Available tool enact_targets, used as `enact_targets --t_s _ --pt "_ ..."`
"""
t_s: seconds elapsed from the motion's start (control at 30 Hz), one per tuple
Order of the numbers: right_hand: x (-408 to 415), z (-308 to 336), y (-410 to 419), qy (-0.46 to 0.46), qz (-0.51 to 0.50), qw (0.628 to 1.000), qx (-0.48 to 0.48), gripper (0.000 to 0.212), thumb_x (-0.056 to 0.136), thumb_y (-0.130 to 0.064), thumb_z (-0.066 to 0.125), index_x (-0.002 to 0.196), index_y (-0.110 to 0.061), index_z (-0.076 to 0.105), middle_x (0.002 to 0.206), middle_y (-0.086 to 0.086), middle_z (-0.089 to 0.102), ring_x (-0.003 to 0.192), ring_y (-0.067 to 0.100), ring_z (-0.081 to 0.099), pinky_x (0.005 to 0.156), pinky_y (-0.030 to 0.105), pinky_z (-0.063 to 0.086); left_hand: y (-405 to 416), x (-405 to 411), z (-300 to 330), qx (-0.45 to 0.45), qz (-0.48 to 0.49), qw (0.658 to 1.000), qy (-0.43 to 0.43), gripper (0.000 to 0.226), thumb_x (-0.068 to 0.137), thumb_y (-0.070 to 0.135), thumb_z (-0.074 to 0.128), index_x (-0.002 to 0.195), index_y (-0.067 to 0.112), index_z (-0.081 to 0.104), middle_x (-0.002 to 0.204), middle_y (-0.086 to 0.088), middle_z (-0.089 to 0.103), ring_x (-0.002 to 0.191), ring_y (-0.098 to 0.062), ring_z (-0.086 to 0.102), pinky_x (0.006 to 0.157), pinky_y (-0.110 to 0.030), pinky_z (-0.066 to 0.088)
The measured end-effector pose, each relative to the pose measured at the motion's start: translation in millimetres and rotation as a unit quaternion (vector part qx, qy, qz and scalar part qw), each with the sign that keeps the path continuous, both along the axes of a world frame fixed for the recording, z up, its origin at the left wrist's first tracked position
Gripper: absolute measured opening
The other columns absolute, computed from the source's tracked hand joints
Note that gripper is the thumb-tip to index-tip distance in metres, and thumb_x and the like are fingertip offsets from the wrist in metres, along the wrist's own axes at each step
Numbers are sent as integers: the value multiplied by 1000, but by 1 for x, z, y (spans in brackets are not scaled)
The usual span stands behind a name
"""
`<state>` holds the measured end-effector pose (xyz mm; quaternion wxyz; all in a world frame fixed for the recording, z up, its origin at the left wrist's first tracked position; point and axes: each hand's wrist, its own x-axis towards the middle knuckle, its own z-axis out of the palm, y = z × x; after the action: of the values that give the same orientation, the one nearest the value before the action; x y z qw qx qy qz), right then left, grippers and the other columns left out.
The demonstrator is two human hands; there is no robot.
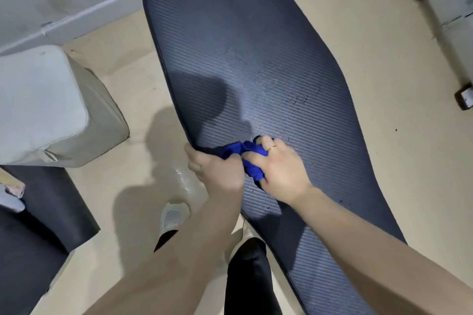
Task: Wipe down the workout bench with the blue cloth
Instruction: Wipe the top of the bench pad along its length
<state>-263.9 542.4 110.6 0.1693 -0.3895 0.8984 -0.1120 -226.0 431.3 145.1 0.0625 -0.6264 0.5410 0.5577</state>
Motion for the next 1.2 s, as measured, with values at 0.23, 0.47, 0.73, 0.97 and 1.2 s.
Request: enact_targets --t_s 0.23,0.47,0.73,0.97,1.2 --pt "-118 -13 -19 110 -253 961 12 39 78 -9 53 111 -29 60 120 13 49 100 36 46 78 41 42 20 -40 -14 -2 -2 993 -116 106 76 30 69 151 18 -6 158 -16 -11 147 -31 -7 119 -39 -4" --pt "-62 -10 35 48 -60 997 -20 28 72 -22 59 100 -24 64 95 13 56 76 34 54 58 35 49 34 -47 -32 -46 -52 985 -155 142 54 61 79 149 22 -20 152 -26 -28 144 -38 -20 116 -47 -12" --pt "-137 -21 24 73 -237 968 -29 31 78 -14 54 104 -27 66 109 13 55 89 37 50 73 40 46 39 -57 -42 -92 -64 969 -219 146 49 69 76 149 20 -19 154 -28 -21 145 -42 -12 116 -52 -4" --pt "-73 -12 52 7 -90 995 -42 30 69 -14 67 97 -24 67 91 12 59 73 35 56 61 37 51 40 -59 -41 -94 -59 968 -225 148 47 72 74 149 20 -20 154 -27 -22 145 -42 -13 116 -52 -6" --pt "-158 -24 39 85 -283 955 -24 39 75 -7 54 107 -27 65 118 13 53 96 38 49 82 43 45 42 -59 -47 -104 -49 966 -231 147 47 71 75 149 23 -20 154 -24 -23 146 -38 -15 117 -49 -8"
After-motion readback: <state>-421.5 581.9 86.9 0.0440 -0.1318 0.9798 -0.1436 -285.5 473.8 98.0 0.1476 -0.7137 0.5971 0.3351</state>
